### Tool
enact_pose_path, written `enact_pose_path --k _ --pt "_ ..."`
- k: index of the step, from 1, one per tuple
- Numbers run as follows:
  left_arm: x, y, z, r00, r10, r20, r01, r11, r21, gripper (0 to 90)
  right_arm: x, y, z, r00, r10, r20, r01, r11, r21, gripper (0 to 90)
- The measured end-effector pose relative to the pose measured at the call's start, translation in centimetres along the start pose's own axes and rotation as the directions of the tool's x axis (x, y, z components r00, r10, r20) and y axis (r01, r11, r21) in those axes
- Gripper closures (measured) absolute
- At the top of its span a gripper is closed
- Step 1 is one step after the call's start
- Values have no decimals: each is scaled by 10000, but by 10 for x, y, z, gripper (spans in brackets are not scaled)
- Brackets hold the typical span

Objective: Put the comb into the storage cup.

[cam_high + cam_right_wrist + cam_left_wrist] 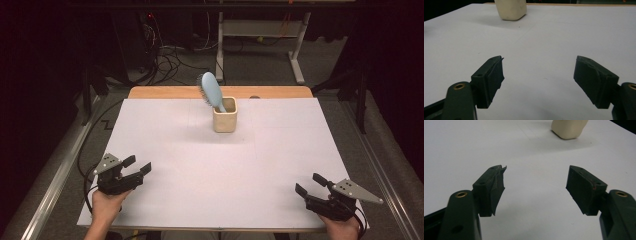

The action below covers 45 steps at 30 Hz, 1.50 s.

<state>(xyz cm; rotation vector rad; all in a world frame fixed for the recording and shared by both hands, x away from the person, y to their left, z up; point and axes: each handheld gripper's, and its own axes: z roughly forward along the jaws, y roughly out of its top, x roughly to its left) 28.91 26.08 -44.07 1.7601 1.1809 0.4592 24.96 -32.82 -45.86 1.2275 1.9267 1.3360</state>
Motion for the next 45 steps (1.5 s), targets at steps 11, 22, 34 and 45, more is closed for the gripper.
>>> enact_pose_path --k 11,22,34,45 --pt "1 -4 3 10000 -94 -21 94 9999 35 310 0 0 0 10000 25 -3 -25 10000 2 244" --pt "2 -10 5 9998 -190 -84 191 9998 86 311 -1 0 0 10000 38 -6 -38 10000 -8 244" --pt "3 -17 7 9996 -234 -135 237 9996 162 311 -1 0 0 10000 30 -4 -30 10000 -4 244" --pt "3 -23 6 9992 -353 -165 356 9993 142 311 0 0 0 10000 -1 -6 1 10000 -6 244"
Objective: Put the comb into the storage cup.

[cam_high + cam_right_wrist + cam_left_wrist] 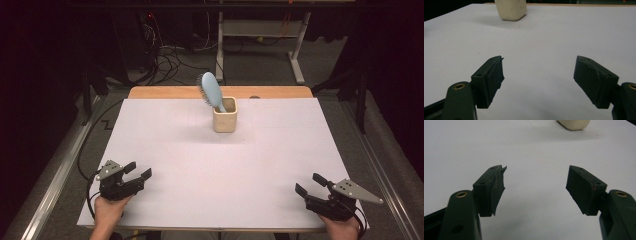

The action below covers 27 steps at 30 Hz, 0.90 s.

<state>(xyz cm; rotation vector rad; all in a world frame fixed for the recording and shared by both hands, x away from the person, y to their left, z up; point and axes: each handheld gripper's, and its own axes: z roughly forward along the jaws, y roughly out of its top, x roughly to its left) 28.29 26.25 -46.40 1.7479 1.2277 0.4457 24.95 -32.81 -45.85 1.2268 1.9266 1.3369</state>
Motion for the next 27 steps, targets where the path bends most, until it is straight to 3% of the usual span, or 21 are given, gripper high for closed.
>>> enact_pose_path --k 27 --pt "-1 -15 1 9994 -325 -152 326 9995 49 310 0 0 -1 10000 33 -26 -33 10000 -39 244"
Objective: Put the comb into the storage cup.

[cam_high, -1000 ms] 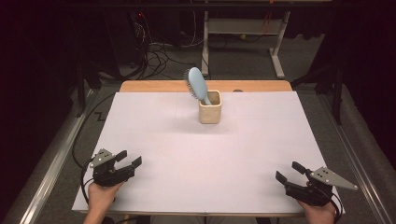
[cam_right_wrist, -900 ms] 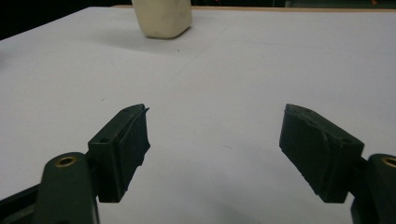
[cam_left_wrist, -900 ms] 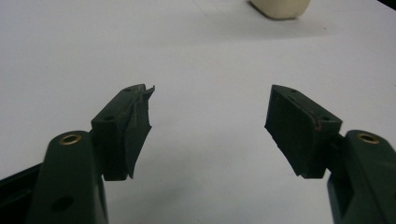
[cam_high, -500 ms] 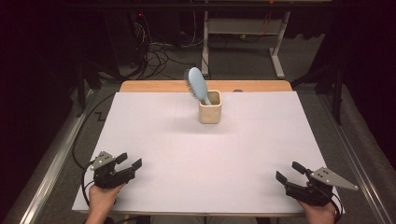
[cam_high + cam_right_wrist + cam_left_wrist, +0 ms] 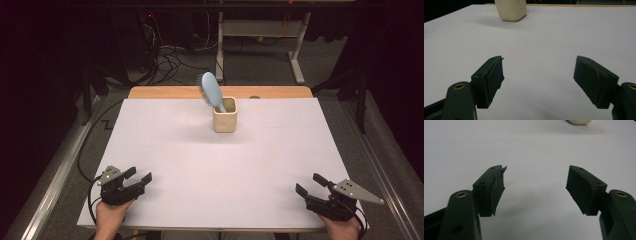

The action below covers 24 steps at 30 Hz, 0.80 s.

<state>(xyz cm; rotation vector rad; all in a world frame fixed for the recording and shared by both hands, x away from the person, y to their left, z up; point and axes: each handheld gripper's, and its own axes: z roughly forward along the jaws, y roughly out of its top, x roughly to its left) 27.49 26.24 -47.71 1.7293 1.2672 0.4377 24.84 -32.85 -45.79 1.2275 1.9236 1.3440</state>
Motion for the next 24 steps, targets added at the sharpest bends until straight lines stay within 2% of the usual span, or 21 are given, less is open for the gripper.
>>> enact_pose_path --k 13,20,24 --pt "-1 -1 -1 9999 101 -114 -101 9999 -55 312 0 0 1 10000 9 16 -9 10000 37 244" --pt "0 -1 -2 10000 36 -3 -36 10000 -72 312 -3 -1 3 9999 91 122 -93 9999 123 244" --pt "-1 -1 -1 9999 129 -14 -129 9999 -30 315 -2 -1 1 9999 67 151 -69 9999 97 244"
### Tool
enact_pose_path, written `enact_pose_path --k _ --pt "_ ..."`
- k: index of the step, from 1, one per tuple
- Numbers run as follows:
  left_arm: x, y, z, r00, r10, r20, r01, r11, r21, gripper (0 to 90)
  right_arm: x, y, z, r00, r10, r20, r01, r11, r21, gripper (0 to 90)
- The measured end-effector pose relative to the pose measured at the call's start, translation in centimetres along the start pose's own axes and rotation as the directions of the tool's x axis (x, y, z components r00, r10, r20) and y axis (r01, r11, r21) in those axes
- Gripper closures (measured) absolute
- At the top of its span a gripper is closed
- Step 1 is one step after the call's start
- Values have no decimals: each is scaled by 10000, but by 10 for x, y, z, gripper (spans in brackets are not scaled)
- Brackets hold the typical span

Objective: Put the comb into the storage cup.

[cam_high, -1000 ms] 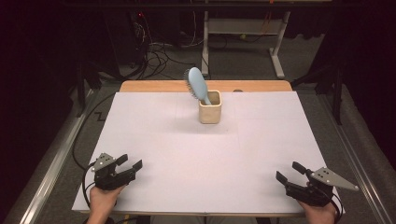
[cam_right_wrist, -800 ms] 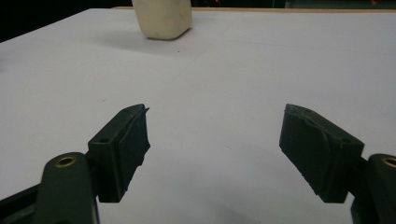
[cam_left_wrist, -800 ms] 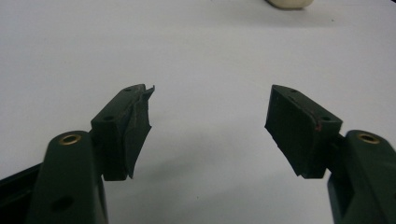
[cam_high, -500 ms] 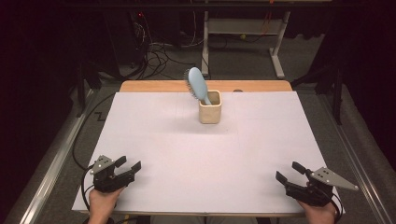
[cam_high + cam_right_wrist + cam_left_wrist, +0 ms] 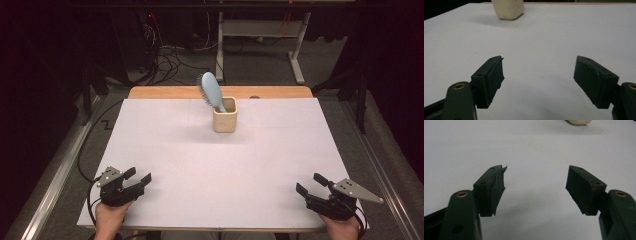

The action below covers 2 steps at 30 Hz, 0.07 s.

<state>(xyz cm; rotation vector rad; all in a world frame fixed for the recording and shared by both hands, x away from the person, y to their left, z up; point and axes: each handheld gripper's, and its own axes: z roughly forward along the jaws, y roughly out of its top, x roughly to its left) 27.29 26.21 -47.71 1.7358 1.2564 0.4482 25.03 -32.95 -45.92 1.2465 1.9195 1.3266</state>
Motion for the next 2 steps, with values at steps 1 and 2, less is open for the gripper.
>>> enact_pose_path --k 1,2 --pt "0 0 0 10000 15 -6 -15 10000 9 315 0 0 0 10000 5 -6 -5 10000 -18 244" --pt "-1 0 0 10000 24 -10 -24 10000 8 315 0 0 -1 10000 -7 0 7 10000 -42 244"
